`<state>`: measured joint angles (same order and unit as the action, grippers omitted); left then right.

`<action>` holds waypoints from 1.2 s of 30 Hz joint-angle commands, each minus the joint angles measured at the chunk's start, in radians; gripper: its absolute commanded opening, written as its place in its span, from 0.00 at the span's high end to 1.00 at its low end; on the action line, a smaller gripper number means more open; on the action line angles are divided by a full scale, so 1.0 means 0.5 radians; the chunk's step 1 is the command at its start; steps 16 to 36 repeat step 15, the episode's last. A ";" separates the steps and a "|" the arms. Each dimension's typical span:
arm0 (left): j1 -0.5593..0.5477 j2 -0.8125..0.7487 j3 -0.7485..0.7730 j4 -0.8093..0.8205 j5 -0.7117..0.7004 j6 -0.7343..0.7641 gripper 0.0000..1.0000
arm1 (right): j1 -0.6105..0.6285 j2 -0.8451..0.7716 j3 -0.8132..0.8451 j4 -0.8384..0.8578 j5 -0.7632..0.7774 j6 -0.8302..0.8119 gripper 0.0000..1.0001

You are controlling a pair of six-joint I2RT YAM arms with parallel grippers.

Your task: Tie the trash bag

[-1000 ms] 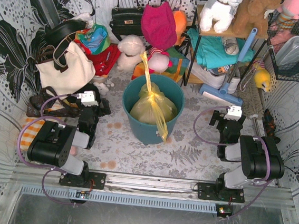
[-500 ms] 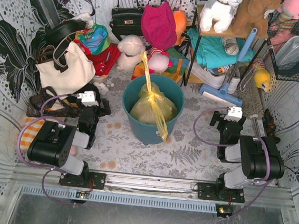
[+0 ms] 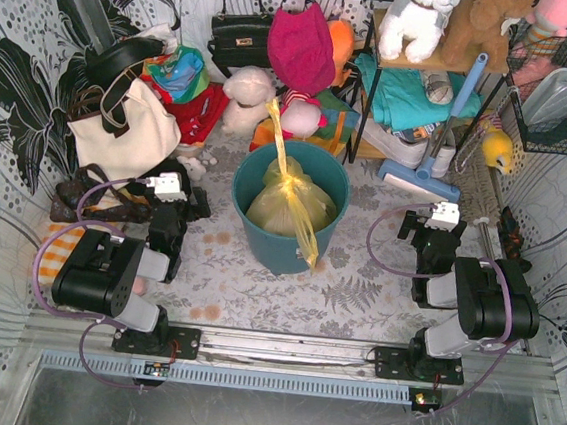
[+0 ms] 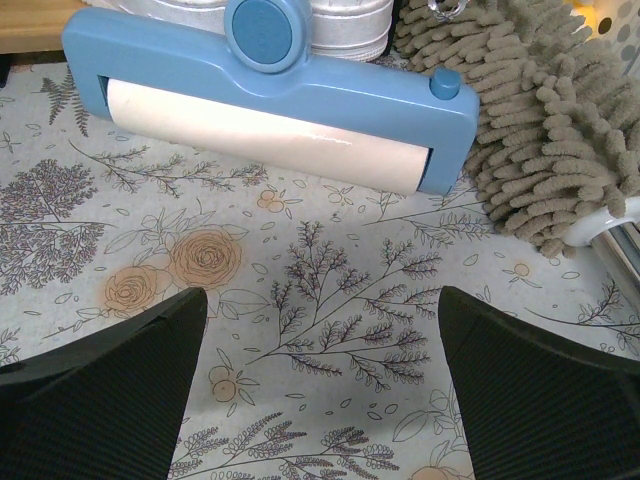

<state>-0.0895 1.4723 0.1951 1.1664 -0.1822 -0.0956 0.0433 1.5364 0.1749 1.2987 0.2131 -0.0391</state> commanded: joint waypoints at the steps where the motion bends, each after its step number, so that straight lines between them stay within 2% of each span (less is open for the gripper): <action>1: 0.013 -0.005 0.025 0.115 0.003 0.030 0.02 | -0.013 0.011 0.028 0.046 0.010 0.007 0.03; 36: 0.013 -0.003 0.025 0.110 0.009 0.031 0.02 | -0.013 0.011 0.026 0.045 0.010 0.007 0.03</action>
